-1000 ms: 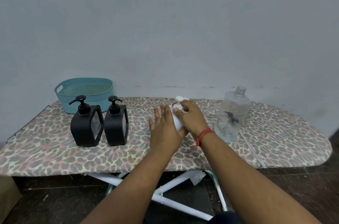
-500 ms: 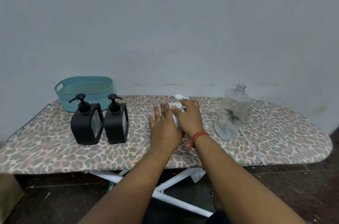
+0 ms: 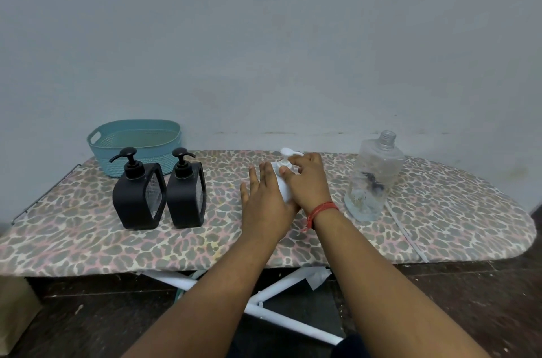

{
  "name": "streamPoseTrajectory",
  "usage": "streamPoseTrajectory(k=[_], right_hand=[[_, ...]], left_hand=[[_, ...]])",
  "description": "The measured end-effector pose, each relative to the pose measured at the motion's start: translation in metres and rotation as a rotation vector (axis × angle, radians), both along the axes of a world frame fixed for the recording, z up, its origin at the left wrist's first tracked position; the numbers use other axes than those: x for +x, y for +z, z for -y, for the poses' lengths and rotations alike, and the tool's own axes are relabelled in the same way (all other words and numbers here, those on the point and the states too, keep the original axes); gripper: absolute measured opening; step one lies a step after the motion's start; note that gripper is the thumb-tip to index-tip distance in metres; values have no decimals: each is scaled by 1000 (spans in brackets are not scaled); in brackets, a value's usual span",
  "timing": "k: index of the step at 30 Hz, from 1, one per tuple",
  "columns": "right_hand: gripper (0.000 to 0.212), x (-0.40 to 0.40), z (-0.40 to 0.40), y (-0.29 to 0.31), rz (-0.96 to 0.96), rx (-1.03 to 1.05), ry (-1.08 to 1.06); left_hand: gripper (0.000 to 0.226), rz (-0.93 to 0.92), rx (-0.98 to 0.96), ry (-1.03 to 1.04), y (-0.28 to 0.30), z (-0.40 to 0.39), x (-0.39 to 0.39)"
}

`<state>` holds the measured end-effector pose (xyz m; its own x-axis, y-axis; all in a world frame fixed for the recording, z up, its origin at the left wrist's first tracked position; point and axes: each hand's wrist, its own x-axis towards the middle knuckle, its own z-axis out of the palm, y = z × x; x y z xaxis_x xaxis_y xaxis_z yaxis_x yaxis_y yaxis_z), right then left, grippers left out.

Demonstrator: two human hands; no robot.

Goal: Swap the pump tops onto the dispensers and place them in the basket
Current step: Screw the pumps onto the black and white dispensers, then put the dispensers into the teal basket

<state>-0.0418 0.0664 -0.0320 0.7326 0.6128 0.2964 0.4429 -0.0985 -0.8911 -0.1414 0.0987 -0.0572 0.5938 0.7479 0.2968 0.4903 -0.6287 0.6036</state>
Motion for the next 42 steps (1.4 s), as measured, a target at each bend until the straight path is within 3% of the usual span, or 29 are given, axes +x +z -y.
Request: streamPoseTrajectory(k=[9, 17, 21, 25, 32, 38, 42], right_hand=[[32, -7, -8, -7, 7, -5, -137], [35, -8, 8, 1, -72, -59, 21], [48, -11, 27, 15, -42, -101, 83], [66, -16, 44, 24, -3, -129, 8], [55, -55, 72, 46, 153, -49, -167], [45, -116, 73, 73, 431, -55, -68], [34, -161, 50, 77, 458, -25, 104]], left_hand=[[90, -25, 30, 6, -3, -3, 1], [96, -149, 36, 0, 10, -1, -3], [105, -234, 108, -2, 18, -5, -14], [104, -232, 219, -22, 28, -2, -38], [89, -282, 524, -58, 69, 3, -93], [85, -221, 585, 36, 103, -20, -166], [78, -95, 616, 141, 111, -49, -211]])
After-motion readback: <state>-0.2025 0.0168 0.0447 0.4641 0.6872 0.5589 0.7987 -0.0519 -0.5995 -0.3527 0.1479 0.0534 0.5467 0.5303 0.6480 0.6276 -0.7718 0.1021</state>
